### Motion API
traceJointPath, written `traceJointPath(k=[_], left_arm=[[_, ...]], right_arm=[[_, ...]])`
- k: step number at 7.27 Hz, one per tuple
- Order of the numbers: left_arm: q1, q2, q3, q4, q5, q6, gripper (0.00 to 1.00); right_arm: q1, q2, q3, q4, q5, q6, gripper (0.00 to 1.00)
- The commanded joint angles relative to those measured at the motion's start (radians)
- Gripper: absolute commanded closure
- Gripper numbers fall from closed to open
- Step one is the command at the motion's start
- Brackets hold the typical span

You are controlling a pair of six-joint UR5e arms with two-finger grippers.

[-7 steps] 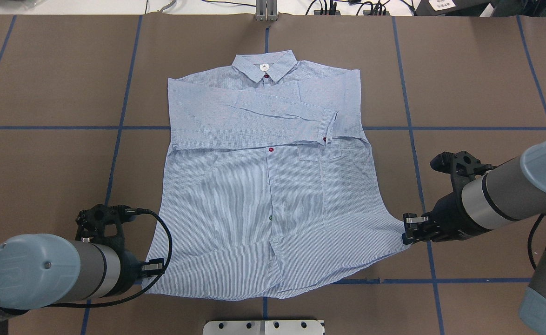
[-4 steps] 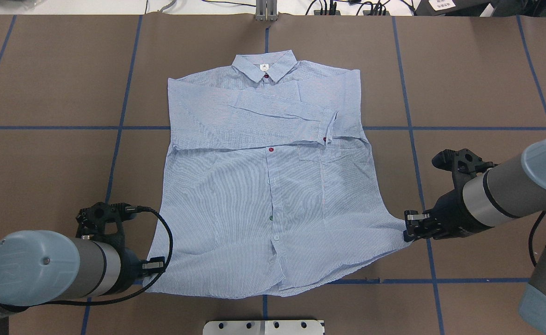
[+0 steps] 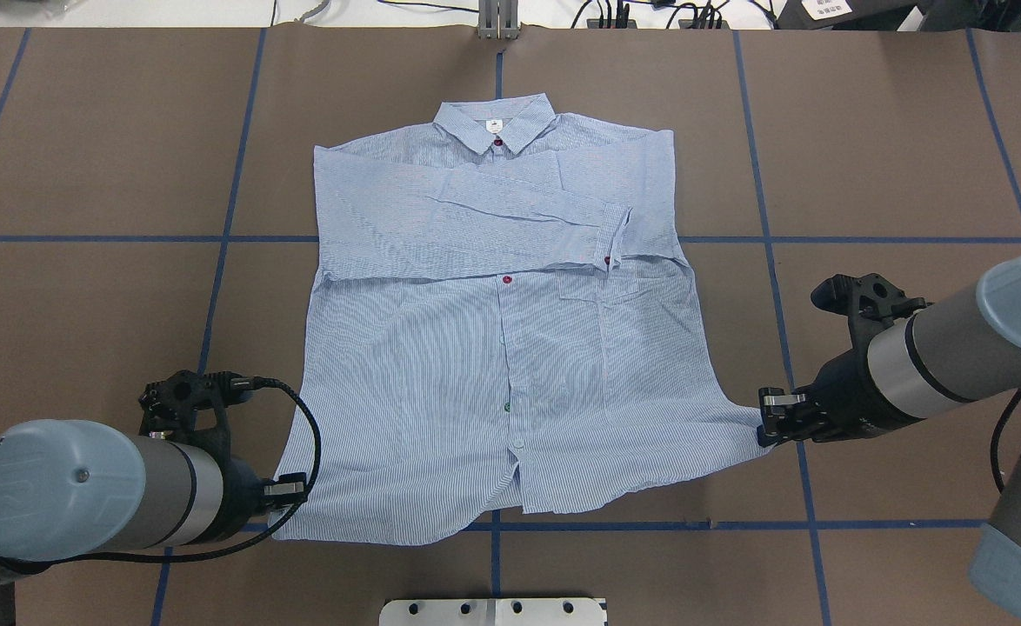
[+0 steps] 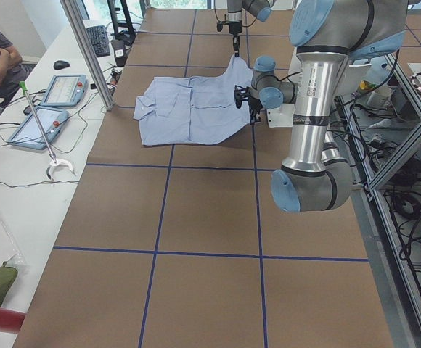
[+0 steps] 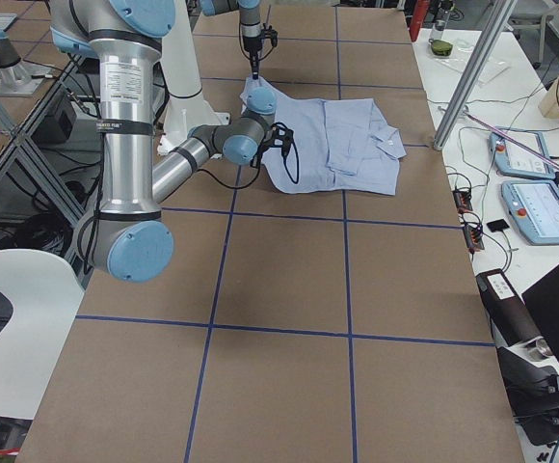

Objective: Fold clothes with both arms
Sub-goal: 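Lift the hem with both grippers and pull it up over the shirt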

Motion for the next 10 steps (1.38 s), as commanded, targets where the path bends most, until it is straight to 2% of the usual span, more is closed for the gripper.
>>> traceJointPath(k=[1, 5, 7, 10], left_arm=[[0.001, 0.0, 0.001, -0.001, 0.0, 0.0, 1.0], [0.002, -0.06, -0.004, 0.002, -0.038, -0.006, 1.0], [-0.002, -0.055, -0.027, 0.007, -0.045, -0.006, 1.0], [-0.005, -0.046, -0.08, 0.013, -0.083, -0.011, 1.0]], right_arm=[[0.001, 0.001, -0.001, 0.0, 0.001, 0.0, 1.0], [0.013, 0.021, 0.008, 0.002, 0.017, 0.0, 1.0], [0.051, 0.004, 0.047, 0.002, 0.096, 0.001, 1.0], [0.054, -0.04, 0.11, 0.002, 0.144, 0.002, 1.0]])
